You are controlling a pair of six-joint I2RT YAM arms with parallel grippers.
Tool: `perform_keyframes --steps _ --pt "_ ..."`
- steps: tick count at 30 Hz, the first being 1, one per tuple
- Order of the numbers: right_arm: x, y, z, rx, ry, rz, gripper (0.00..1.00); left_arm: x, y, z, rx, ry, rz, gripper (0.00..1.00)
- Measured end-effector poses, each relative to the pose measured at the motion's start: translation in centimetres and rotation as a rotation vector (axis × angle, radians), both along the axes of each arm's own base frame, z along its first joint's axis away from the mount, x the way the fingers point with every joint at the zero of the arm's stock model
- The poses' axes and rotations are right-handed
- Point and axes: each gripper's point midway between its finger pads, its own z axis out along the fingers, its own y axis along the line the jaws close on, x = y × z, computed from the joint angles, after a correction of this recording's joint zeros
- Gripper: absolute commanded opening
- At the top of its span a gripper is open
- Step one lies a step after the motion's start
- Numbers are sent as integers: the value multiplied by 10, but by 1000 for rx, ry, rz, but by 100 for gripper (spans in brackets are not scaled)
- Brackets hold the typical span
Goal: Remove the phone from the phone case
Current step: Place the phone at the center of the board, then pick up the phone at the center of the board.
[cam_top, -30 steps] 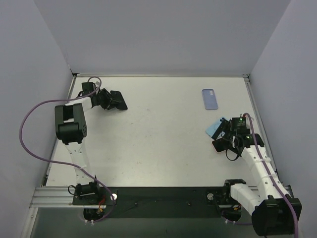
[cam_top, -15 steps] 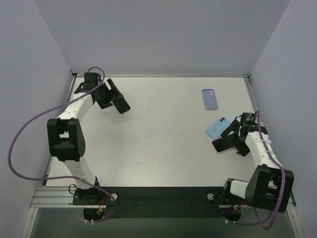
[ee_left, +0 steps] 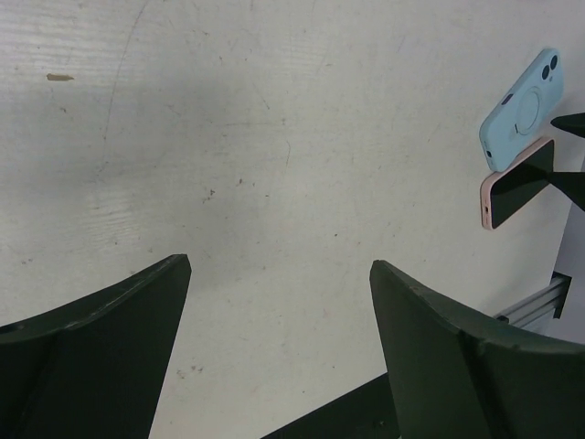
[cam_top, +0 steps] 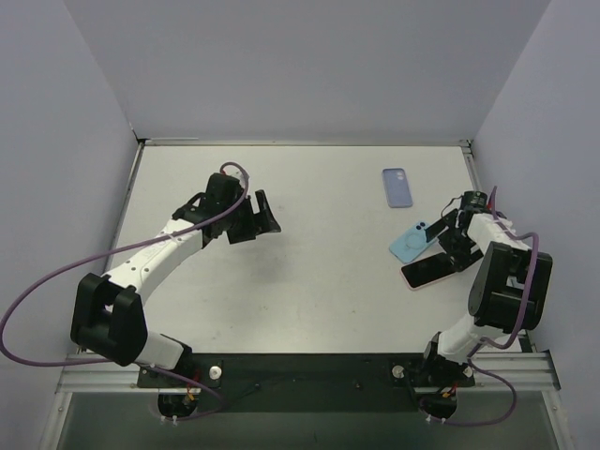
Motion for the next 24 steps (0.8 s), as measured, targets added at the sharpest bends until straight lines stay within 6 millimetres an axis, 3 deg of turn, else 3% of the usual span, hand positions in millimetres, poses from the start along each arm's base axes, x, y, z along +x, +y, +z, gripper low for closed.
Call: perform_keyframes --steps 8,19,24 --pt "3 -5 -2 -56 3 -30 92 -4 1 -6 0 24 12 90" --pt "-43 2 -11 -71 65 -44 93 -3 3 -2 3 17 22 90" --pt "-44 5 -11 -53 69 -43 93 -4 3 1 -1 9 22 90"
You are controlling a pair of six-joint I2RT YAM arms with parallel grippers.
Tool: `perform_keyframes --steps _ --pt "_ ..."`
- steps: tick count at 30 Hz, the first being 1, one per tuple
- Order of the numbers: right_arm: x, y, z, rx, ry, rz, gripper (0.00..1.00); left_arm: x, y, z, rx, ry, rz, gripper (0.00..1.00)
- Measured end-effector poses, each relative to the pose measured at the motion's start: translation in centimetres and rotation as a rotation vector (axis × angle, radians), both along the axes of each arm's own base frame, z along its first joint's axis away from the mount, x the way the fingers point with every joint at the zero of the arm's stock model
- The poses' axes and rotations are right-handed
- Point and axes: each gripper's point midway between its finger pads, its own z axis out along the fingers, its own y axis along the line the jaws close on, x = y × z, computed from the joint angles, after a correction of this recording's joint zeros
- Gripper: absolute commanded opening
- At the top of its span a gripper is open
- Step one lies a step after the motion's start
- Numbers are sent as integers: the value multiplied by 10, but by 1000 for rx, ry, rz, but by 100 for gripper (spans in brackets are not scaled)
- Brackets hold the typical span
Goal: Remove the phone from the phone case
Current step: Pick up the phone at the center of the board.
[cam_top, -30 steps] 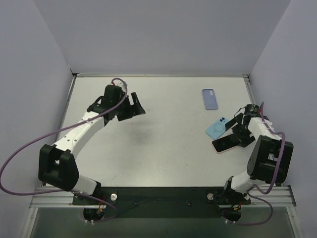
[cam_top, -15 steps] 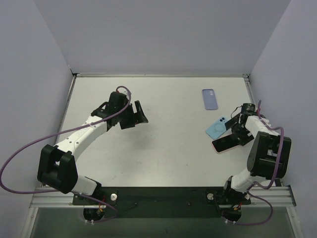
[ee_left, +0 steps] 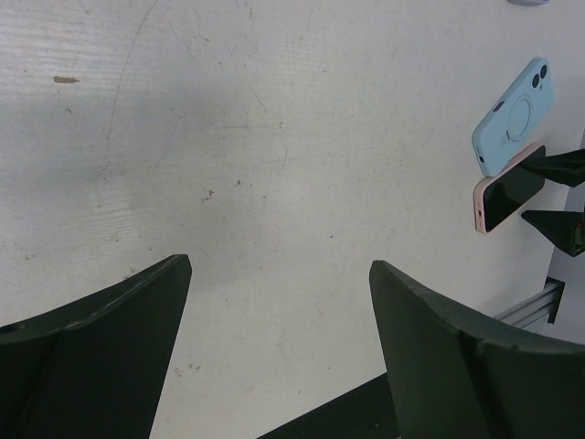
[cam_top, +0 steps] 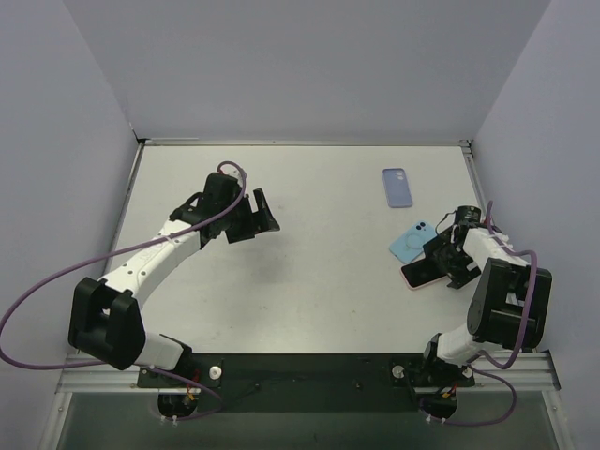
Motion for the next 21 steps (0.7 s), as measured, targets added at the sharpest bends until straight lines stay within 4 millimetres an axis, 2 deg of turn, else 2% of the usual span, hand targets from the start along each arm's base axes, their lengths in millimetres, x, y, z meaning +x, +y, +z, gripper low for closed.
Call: perform_keyframes --steps 7,16,19,20,21 --pt "4 11 -2 17 -5 12 95 0 0 5 -6 -13 0 90" --pt "17 23 -8 -30 28 69 94 -1 1 6 -5 -15 -1 90" --pt "17 23 -9 -45 31 75 84 -2 1 6 -3 -14 -2 90" --pt "17 23 -8 -48 28 76 68 -2 1 6 -4 -15 -2 90" --pt "17 23 -8 -49 22 76 60 -3 1 6 -4 -15 -2 90"
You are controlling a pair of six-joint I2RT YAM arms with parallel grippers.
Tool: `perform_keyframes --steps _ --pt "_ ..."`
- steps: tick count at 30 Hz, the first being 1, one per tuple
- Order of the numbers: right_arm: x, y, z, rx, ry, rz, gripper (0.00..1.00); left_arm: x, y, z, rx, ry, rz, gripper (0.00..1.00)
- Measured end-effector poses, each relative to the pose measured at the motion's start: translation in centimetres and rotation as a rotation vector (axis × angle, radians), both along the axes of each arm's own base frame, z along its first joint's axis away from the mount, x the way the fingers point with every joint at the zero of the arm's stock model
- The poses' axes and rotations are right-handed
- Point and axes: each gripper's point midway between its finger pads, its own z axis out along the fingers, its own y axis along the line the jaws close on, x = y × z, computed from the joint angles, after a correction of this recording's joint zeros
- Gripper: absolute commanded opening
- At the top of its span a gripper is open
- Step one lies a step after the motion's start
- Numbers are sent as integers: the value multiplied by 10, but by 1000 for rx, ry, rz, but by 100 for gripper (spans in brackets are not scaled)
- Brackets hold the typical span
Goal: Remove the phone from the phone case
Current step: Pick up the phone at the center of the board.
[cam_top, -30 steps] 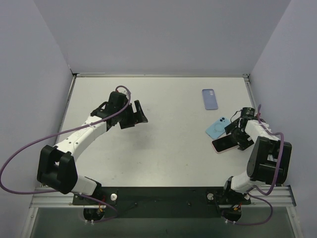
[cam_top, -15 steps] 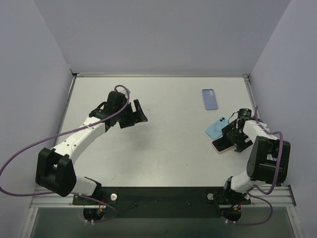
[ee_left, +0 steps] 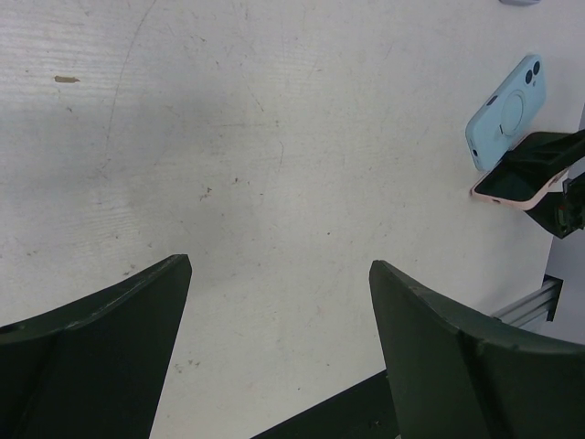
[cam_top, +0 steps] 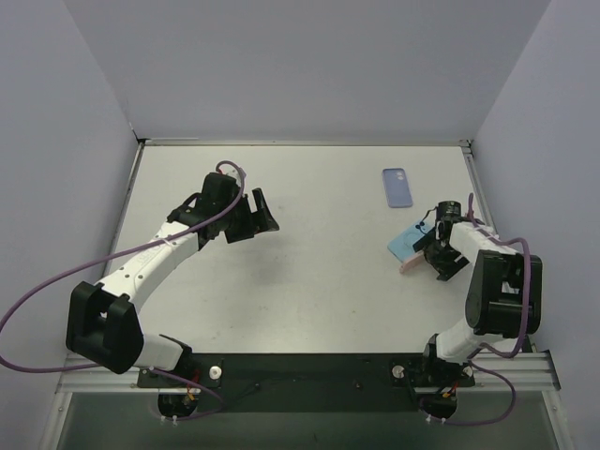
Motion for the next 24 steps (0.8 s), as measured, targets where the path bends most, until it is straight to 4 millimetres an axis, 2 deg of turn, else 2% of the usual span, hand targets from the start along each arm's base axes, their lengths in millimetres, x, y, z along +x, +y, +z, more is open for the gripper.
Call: perform_keyframes --steps 1,2,4,5,7,11,14,17,19,21,24 --pt "0 1 0 2 -7 2 51 0 0 0 0 0 0 90" --pt "-1 1 0 1 -10 7 27 0 0 1 -1 -1 0 90" --pt "3 7 2 28 -49 4 5 0 0 1 -1 -1 -1 90" --pt "6 10 3 42 -70 5 0 0 0 1 -1 -2 -1 90" --pt "5 13 4 53 -80 9 0 0 0 1 -1 -2 -1 90" --pt "-13 19 8 76 -65 27 0 -1 -1 3 -8 -4 -6 90" --pt "-21 26 21 104 -97 64 0 -5 -4 7 -30 -5 -25 90" --pt "-23 42 45 166 -198 139 0 -9 -9 13 -62 -7 -56 89" --pt "-19 62 68 234 -313 222 0 -11 -14 18 -100 -4 -83 89" --pt "-13 91 94 317 -453 342 0 -11 -21 26 -163 -2 -105 91" --pt "-13 148 130 468 -591 579 0 -9 -43 47 -341 -29 -170 92"
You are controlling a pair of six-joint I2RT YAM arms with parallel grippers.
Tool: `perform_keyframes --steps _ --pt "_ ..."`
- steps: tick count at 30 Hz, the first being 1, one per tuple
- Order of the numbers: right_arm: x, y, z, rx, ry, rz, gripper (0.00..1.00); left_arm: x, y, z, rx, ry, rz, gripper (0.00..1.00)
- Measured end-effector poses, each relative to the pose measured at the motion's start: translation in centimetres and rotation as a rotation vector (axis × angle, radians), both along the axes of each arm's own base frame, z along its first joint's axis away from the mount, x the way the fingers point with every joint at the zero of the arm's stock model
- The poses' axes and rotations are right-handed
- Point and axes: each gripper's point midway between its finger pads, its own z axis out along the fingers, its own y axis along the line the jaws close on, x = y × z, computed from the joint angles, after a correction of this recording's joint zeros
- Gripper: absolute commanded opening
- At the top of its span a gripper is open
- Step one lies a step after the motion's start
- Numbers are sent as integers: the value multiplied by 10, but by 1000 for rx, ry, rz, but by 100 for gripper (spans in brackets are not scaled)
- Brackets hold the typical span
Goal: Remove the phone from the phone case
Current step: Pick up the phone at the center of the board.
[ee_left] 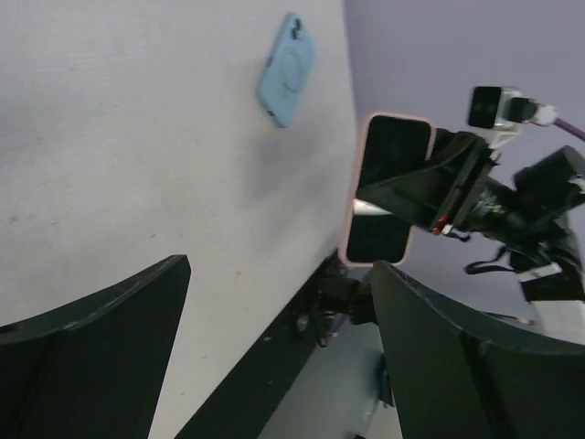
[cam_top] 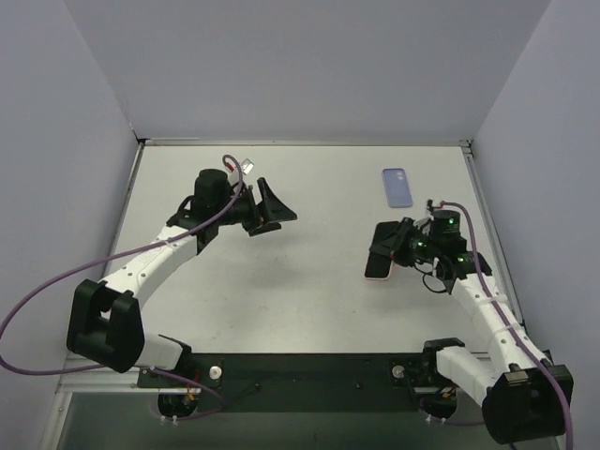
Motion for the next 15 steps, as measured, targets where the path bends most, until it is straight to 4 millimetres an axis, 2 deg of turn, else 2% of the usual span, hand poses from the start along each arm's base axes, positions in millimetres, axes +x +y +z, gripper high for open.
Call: perform_keyframes --steps 2,3,5,7,10,15 --pt "-8 43 17 78 -51 191 0 0 -17 10 -150 3 -56 91" --pt "-11 56 21 104 -62 253 0 0 -22 10 -193 15 -73 91" --pt "-23 90 30 159 -83 407 0 -2 -32 4 -296 59 -105 89" --pt "-36 115 38 211 -98 526 0 -7 -39 -5 -367 116 -126 88" --pt "-44 138 51 286 -125 621 0 -16 -48 -8 -437 168 -162 83" --pt "-39 158 63 377 -145 669 0 -24 -56 20 -571 128 -247 77"
